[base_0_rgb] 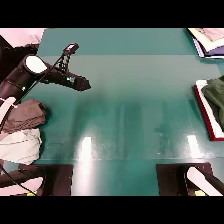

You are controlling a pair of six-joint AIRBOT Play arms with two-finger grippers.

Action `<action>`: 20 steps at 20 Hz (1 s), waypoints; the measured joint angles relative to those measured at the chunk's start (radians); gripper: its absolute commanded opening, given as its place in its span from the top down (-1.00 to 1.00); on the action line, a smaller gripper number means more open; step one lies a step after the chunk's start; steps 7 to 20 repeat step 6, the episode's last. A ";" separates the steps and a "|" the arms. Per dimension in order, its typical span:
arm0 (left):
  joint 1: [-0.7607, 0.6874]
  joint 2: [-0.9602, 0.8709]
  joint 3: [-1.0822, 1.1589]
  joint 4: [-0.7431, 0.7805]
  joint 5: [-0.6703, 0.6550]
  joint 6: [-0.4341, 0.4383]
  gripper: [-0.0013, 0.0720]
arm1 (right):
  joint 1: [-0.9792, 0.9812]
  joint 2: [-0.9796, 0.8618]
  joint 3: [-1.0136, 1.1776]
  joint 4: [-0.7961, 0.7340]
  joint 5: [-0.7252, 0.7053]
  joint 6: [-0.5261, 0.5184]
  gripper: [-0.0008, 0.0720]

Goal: Fold the shirts.

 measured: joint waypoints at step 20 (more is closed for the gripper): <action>0.000 0.000 0.000 -0.001 0.006 -0.001 0.89 | 0.255 0.008 0.000 -0.052 -0.013 -0.014 0.92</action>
